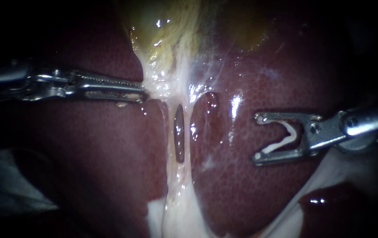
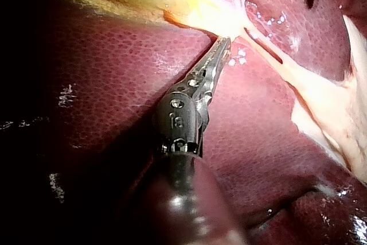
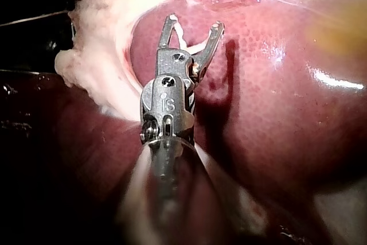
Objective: Clipping first clip left tube
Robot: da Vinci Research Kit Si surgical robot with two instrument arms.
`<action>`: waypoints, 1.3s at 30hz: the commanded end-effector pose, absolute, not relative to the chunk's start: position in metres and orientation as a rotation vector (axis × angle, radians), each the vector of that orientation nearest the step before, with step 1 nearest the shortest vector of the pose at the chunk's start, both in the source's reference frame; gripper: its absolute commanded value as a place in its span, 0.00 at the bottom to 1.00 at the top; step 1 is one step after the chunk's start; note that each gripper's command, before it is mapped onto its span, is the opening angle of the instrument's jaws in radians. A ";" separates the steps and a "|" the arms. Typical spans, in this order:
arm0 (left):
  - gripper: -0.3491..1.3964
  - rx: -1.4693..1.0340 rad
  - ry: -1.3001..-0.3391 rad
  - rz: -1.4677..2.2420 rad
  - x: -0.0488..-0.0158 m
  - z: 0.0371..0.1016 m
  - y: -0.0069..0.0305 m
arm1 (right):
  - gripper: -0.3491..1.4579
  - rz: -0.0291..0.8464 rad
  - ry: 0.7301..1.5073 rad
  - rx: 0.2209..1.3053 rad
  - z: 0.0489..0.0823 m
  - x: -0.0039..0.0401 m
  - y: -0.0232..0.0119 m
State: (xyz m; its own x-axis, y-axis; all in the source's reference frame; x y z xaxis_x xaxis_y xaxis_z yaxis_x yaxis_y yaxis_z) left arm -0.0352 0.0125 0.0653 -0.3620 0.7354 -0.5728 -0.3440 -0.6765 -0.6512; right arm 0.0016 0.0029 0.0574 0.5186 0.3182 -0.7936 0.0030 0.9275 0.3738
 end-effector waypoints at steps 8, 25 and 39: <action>0.00 -1.191 -0.583 2.044 -0.0331 0.0592 0.0137 | 0.47 0.192 1.015 0.355 0.0574 0.0016 0.0029; 0.00 -1.244 -0.527 2.047 -0.0319 0.0544 0.0144 | 0.47 0.146 1.054 0.424 0.0561 0.0067 0.0014; 0.00 -1.244 -0.526 2.047 -0.0321 0.0545 0.0144 | 0.47 0.192 1.068 0.495 0.0586 0.0148 -0.0005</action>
State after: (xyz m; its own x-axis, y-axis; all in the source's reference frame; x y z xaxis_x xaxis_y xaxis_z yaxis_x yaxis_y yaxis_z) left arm -0.0321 0.0144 0.0545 -0.3160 0.7231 -0.6142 -0.3379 -0.6907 -0.6394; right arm 0.0153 -0.0007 0.0591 0.4770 0.3888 -0.7883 0.0890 0.8709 0.4834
